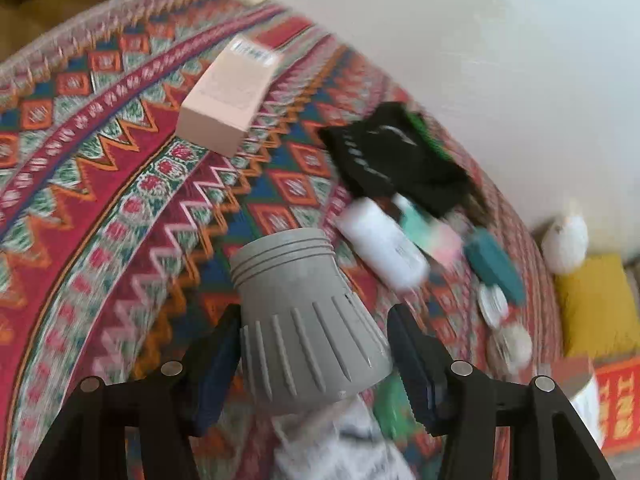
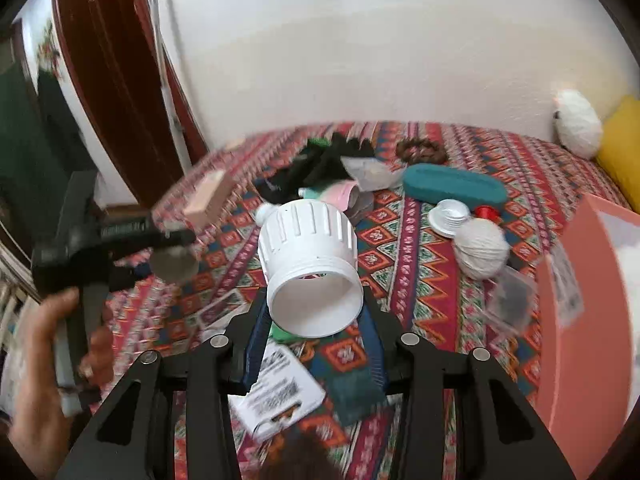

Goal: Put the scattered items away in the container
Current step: 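Grasp the white lamp shade with the right tool while the left tool grasps the grey lamp shade, then carry both lamp shades into the pink box and open both tools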

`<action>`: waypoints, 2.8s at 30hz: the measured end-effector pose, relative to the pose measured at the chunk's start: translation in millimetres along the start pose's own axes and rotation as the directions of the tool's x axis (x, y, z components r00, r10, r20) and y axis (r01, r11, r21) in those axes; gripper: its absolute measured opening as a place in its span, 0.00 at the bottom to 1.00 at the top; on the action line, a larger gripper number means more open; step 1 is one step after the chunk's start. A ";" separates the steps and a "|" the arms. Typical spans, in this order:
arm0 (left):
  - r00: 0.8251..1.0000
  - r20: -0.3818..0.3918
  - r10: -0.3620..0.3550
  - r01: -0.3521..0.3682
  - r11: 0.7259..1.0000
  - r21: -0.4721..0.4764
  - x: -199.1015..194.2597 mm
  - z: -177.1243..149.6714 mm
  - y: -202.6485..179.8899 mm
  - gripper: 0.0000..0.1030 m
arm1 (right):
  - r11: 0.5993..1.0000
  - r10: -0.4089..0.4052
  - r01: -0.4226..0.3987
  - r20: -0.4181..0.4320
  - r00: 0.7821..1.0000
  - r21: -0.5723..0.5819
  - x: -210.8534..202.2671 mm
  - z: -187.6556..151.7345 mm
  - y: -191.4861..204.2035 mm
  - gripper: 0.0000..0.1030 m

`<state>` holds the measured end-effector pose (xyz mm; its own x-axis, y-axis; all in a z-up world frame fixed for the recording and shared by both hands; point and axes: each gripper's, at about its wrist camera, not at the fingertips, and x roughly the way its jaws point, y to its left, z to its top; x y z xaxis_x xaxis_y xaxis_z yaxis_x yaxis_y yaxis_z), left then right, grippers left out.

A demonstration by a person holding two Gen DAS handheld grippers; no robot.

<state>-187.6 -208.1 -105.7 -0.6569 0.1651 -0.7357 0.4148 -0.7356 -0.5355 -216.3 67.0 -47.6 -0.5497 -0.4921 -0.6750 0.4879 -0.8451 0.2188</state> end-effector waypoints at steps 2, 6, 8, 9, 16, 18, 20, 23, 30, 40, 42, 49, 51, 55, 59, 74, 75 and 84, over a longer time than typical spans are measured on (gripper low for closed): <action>1.000 0.027 -0.001 0.000 0.998 0.056 -19.0 -13.0 -17.1 0.60 | 1.000 0.003 -0.003 0.031 1.000 -0.003 -21.1 -7.2 1.6 0.44; 0.996 0.084 -0.012 -0.003 0.984 0.177 -55.2 -37.8 -55.8 0.60 | 1.000 0.028 -0.028 0.072 0.997 -0.006 -51.4 -16.6 3.4 0.44; 0.995 0.092 -0.039 0.018 0.974 0.227 -74.3 -50.0 -73.1 0.60 | 0.999 0.041 -0.040 0.096 0.995 -0.013 -69.2 -20.9 5.3 0.44; 0.994 0.096 -0.055 0.029 0.968 0.251 -83.1 -55.9 -82.0 0.60 | 0.999 0.044 -0.042 0.111 0.993 -0.019 -79.2 -22.8 6.6 0.44; 0.982 0.127 -0.138 0.081 0.923 0.376 -125.2 -85.9 -138.6 0.60 | 0.999 -0.004 0.015 0.234 0.972 -0.046 -140.0 -36.5 3.8 0.44; 0.980 0.127 -0.156 0.092 0.909 0.407 -129.5 -92.0 -154.7 0.60 | 0.999 -0.022 0.032 0.264 0.964 -0.035 -157.4 -40.9 -2.0 0.44; 0.977 0.126 -0.174 0.103 0.893 0.438 -133.2 -98.0 -170.5 0.60 | 0.999 -0.043 0.050 0.291 0.956 -0.018 -174.9 -45.3 -9.3 0.44; 0.974 0.107 -0.201 0.128 0.873 0.471 -130.5 -105.7 -191.4 0.60 | 0.997 -0.072 0.069 0.321 0.944 0.020 -195.2 -49.5 -24.0 0.44; 0.964 0.061 -0.260 0.187 0.819 0.543 -124.1 -123.6 -240.2 0.60 | 0.986 -0.162 0.130 0.382 0.910 0.107 -230.6 -53.5 -64.3 0.44; 0.945 -0.011 -0.327 0.255 0.714 0.652 -111.9 -159.7 -312.8 0.60 | 0.959 -0.272 0.206 0.435 0.859 0.193 -265.3 -66.5 -110.4 0.44; 0.942 -0.030 -0.334 0.268 0.696 0.666 -107.0 -166.8 -325.5 0.60 | 0.942 -0.329 0.256 0.452 0.829 0.216 -275.1 -69.5 -120.9 0.44; 0.934 -0.102 -0.343 0.311 0.638 0.704 -79.0 -191.5 -371.7 0.60 | 0.864 -0.494 0.357 0.457 0.740 0.355 -305.5 -82.1 -171.2 0.44; 0.932 -0.120 -0.343 0.320 0.621 0.715 -70.0 -198.5 -385.0 0.60 | 0.844 -0.522 0.367 0.444 0.728 0.391 -310.8 -86.1 -188.4 0.44; 0.933 -0.144 -0.330 0.322 0.587 0.743 -50.4 -211.1 -407.7 0.60 | 0.812 -0.559 0.379 0.405 0.724 0.444 -310.8 -92.6 -220.8 0.44; 0.935 -0.174 -0.310 0.330 0.578 0.746 -28.0 -218.5 -421.1 0.60 | 0.798 -0.572 0.390 0.375 0.730 0.459 -301.3 -91.3 -238.5 0.44; 0.952 -0.128 -0.278 0.283 0.644 0.710 -0.9 -200.7 -406.5 0.93 | 0.762 -0.616 0.399 0.378 0.691 0.511 -289.7 -88.3 -245.9 0.89; 0.953 -0.126 -0.274 0.280 0.645 0.711 -1.5 -200.4 -404.6 0.93 | 0.764 -0.613 0.397 0.379 0.693 0.509 -288.2 -88.1 -243.9 0.89; 0.965 -0.033 -0.259 0.203 0.664 0.720 -34.3 -180.4 -358.3 0.93 | 0.817 -0.547 0.360 0.410 0.730 0.451 -266.0 -69.7 -208.1 0.89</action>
<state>-200.2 168.3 36.6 -0.7205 0.3717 -0.5855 -0.3109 -0.9277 -0.2064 -124.4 388.3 37.3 -0.9460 0.0179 -0.3238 -0.1050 -0.9616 0.2536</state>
